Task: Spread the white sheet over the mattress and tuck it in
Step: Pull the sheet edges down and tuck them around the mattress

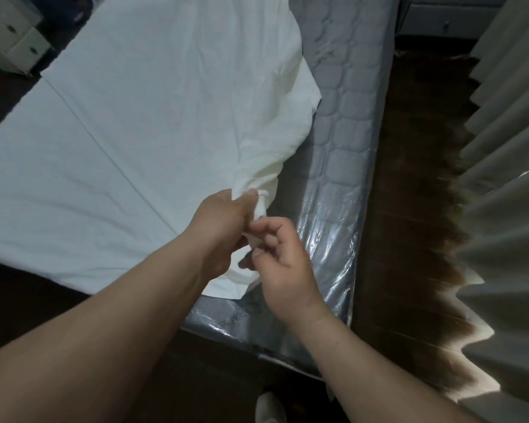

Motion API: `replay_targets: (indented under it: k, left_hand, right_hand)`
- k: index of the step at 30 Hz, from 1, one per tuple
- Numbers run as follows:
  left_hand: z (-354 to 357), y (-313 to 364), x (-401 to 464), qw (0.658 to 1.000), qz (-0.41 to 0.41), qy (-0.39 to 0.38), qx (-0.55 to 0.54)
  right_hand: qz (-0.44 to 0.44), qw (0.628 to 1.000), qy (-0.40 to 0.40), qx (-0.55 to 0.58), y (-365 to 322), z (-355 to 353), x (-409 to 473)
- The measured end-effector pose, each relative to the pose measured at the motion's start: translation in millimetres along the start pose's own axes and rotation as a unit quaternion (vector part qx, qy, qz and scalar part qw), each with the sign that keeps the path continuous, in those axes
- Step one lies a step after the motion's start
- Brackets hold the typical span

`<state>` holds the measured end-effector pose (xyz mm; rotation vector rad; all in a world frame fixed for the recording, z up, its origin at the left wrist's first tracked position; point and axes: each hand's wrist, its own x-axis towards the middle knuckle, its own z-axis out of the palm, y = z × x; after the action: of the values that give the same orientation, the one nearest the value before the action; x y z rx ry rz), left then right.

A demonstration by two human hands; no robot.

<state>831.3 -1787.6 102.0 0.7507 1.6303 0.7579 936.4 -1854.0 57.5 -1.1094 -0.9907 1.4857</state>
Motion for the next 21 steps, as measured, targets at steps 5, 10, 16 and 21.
replay_targets:
  k: [5, 10, 16, 21]
  left_hand:
    - [-15, -7, 1, 0.97, 0.132, 0.078, 0.186]
    - [-21, 2, -15, 0.951, 0.193, 0.004, 0.242]
    - [-32, 5, -22, 0.937, 0.196, -0.015, 0.289]
    - [-36, -11, -15, 0.888, 0.17, -0.038, 0.425]
  right_hand:
    - [0.25, 0.945, 0.119, 0.177, -4, -12, 47]
    - [0.394, 0.859, 0.025, 0.327, 14, -5, 106]
    - [0.369, 0.867, 0.129, 0.309, 13, -9, 165]
    - [0.17, 0.911, 0.364, 0.092, -18, -54, 138]
